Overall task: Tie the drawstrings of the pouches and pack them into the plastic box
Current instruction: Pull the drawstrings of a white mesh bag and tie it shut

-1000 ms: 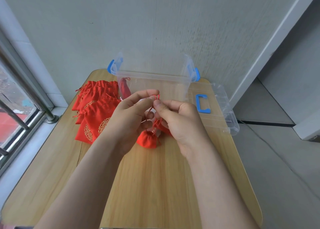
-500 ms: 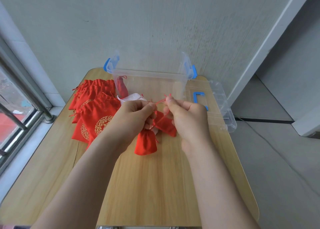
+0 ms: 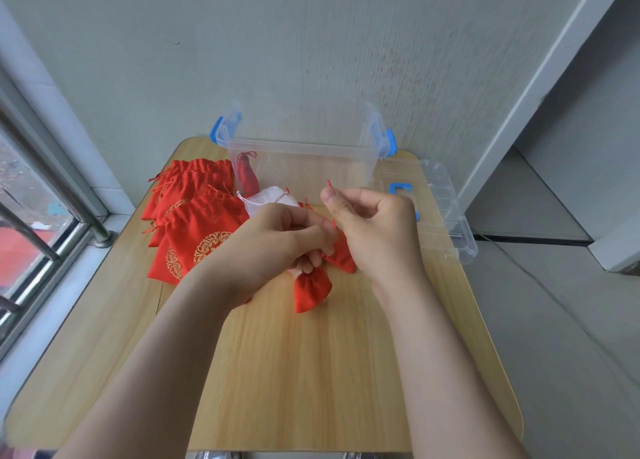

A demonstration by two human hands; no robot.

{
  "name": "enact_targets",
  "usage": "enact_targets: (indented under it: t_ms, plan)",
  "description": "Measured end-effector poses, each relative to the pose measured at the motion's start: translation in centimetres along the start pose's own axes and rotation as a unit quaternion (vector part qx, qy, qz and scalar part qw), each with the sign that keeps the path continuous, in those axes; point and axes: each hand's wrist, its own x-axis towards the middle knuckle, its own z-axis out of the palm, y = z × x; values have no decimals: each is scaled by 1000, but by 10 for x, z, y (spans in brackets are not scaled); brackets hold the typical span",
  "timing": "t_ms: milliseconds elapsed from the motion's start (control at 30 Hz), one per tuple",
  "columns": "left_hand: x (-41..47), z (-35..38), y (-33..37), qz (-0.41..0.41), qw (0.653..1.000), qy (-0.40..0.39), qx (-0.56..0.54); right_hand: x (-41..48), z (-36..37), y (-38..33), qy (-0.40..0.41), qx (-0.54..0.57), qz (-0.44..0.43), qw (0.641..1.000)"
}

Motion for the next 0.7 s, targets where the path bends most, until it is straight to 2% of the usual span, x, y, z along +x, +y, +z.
enact_targets:
  t_ms: [100, 267, 367, 700]
  plan:
    - [0, -2, -1, 4, 1000, 23, -1, 0, 0, -1, -5, 2, 10, 1000]
    - [4, -6, -5, -32, 995, 87, -48, 3, -1, 0, -33, -116, -31, 992]
    - [5, -7, -7, -51, 988, 117, -82, -2, 0, -6, -80, -198, -95, 972]
    - [3, -8, -3, -86, 986, 122, -77, -1, 4, 2, -87, -278, -179, 940]
